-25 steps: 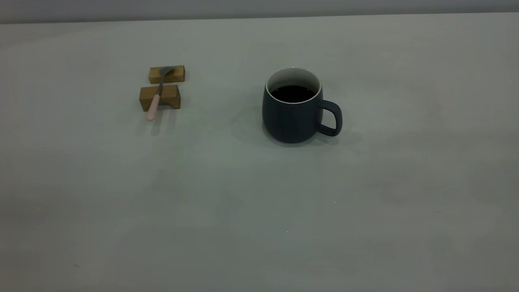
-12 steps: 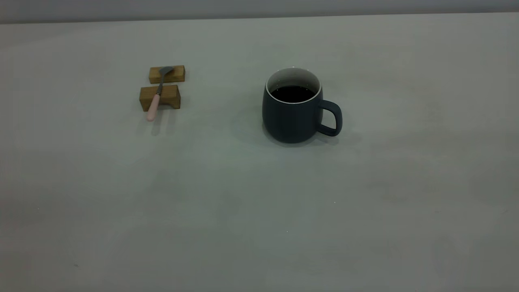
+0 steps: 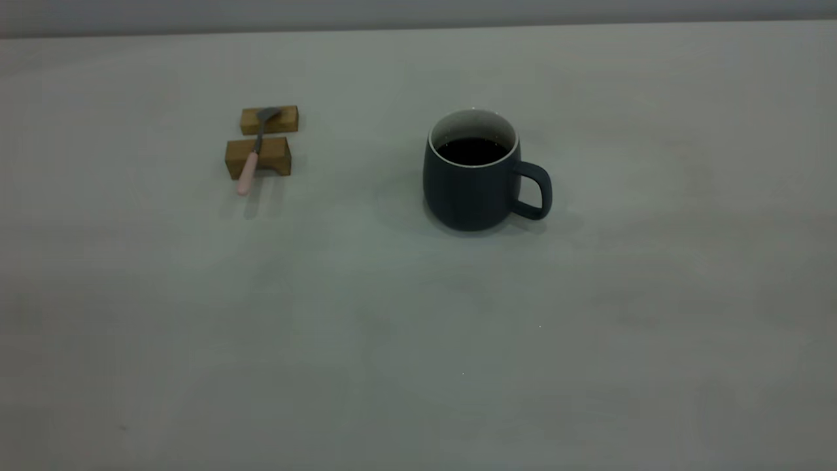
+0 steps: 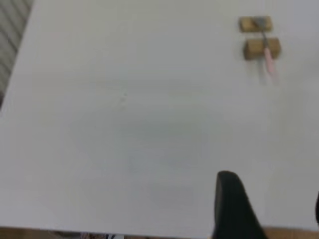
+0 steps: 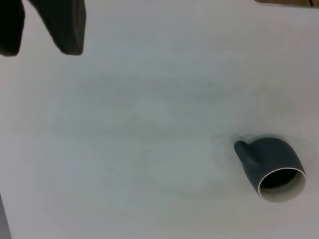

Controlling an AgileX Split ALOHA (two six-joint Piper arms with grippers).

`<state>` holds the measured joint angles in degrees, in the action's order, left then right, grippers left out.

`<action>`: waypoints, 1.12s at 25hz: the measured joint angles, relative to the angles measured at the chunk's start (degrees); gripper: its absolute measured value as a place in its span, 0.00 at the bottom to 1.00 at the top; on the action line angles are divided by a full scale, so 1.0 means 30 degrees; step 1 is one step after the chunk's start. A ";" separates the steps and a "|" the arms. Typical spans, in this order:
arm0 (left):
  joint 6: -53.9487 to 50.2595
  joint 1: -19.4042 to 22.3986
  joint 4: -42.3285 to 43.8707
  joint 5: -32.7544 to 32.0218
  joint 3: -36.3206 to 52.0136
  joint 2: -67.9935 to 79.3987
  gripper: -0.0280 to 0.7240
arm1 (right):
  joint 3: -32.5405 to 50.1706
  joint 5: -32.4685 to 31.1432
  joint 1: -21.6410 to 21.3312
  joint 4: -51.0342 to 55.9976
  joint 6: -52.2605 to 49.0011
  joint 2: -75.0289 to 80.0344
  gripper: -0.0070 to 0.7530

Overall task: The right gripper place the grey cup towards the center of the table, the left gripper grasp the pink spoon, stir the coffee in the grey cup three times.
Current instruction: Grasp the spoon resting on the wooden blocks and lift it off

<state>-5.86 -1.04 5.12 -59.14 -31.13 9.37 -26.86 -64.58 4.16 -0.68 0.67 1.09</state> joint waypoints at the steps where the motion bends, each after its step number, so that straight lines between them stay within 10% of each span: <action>1: -0.0513 0.0000 0.0374 0.0569 -0.0331 0.1178 0.71 | 0.0000 0.0000 0.0000 0.0000 0.0000 0.0000 0.32; 7: -0.3454 0.0000 0.2182 0.5068 -0.2401 1.0954 0.92 | 0.0000 0.0000 0.0000 0.0000 0.0000 0.0000 0.31; 28: -0.4588 -0.4064 0.0373 1.0232 -1.4146 3.7685 0.93 | 0.0000 -0.0016 0.0000 0.0000 0.0000 0.0000 0.32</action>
<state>-19.62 -13.23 6.24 -28.44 -73.57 122.43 -26.86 -64.63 4.16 -0.68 0.67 1.09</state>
